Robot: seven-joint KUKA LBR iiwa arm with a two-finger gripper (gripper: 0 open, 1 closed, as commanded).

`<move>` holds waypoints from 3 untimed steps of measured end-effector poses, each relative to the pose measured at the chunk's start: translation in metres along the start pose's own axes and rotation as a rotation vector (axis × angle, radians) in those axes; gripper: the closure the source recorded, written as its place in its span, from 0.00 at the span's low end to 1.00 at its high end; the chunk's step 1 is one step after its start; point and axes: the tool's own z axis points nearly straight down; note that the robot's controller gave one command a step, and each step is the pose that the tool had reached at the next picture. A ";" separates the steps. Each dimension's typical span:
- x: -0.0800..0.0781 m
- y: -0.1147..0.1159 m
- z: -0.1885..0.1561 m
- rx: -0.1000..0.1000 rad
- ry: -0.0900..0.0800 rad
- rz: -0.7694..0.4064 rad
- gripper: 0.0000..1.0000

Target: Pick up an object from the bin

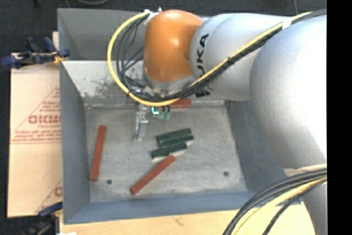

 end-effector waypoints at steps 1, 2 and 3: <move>0.012 -0.073 0.063 0.005 0.004 0.043 0.00; 0.053 -0.163 0.074 0.005 -0.001 -0.073 0.00; 0.012 -0.129 0.073 0.002 -0.006 -0.274 0.00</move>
Offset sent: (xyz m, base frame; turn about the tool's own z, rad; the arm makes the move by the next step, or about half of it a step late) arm -0.0111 -0.0672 -0.0598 0.0366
